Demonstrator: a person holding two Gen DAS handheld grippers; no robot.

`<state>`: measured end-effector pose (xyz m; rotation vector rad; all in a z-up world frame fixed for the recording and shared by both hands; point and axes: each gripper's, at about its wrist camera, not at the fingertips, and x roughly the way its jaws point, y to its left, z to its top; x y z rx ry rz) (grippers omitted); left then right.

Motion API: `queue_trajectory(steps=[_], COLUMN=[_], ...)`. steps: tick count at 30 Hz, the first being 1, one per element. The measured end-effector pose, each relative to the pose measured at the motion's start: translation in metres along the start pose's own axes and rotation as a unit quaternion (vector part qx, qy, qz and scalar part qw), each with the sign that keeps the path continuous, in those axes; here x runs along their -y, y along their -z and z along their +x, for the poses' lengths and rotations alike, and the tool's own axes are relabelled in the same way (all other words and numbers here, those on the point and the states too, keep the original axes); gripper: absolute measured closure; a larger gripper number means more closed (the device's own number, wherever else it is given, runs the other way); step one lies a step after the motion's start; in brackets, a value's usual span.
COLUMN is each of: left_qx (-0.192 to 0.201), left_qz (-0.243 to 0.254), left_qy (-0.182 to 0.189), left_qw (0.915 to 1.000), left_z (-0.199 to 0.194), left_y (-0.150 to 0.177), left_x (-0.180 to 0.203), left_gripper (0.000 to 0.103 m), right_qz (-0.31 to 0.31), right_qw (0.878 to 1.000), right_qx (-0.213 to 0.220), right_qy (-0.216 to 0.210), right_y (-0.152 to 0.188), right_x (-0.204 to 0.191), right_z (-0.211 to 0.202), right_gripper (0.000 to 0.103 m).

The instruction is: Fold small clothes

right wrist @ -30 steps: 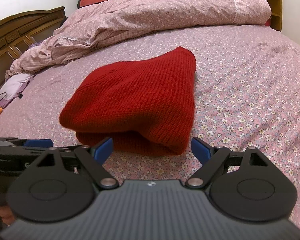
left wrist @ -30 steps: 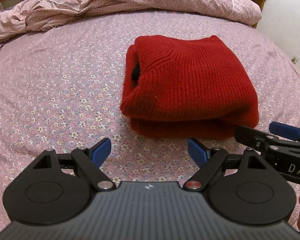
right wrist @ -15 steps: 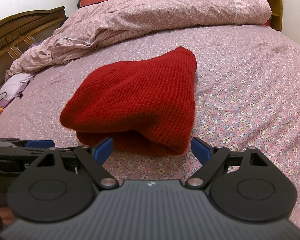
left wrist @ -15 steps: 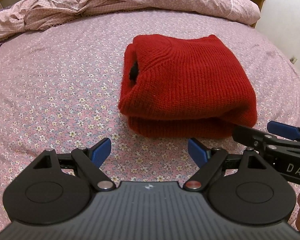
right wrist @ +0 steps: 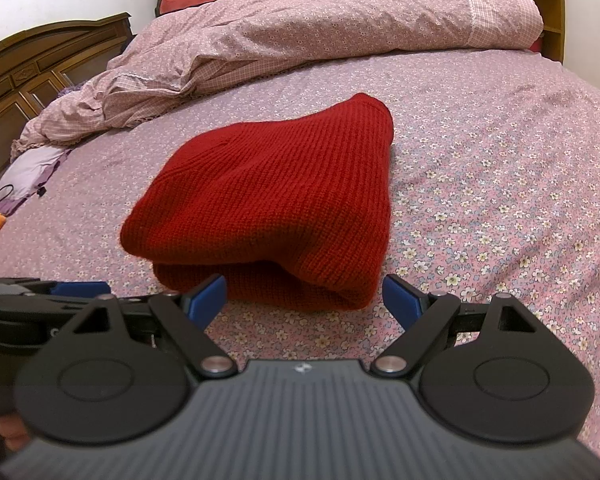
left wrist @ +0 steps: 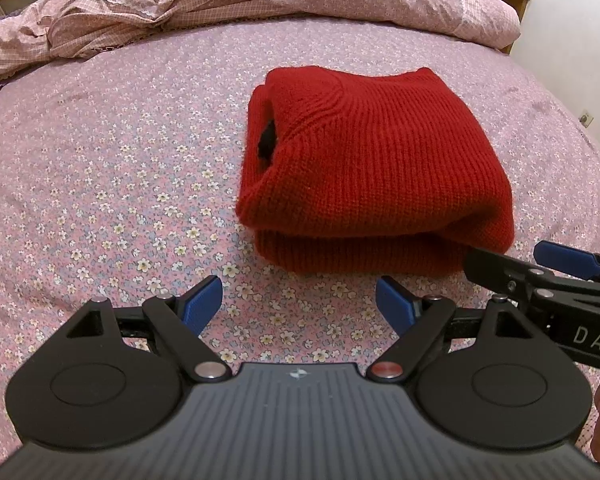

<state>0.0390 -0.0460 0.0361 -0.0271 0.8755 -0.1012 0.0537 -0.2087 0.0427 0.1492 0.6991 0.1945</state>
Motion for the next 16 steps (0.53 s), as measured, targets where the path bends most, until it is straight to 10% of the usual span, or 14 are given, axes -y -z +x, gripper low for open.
queue_trajectory(steps=[16], left_qx=[-0.007], left_qz=[-0.002], left_qy=[0.005], left_qw=[1.0000], left_z=[0.0023], left_y=[0.0009], left_x=[-0.0017], left_gripper=[0.016], right_qz=[0.000], right_qw=[1.000], right_qx=[0.000], right_qy=[0.001], right_y=[0.0000], right_x=[-0.0008], right_z=[-0.0002], right_gripper=[0.017])
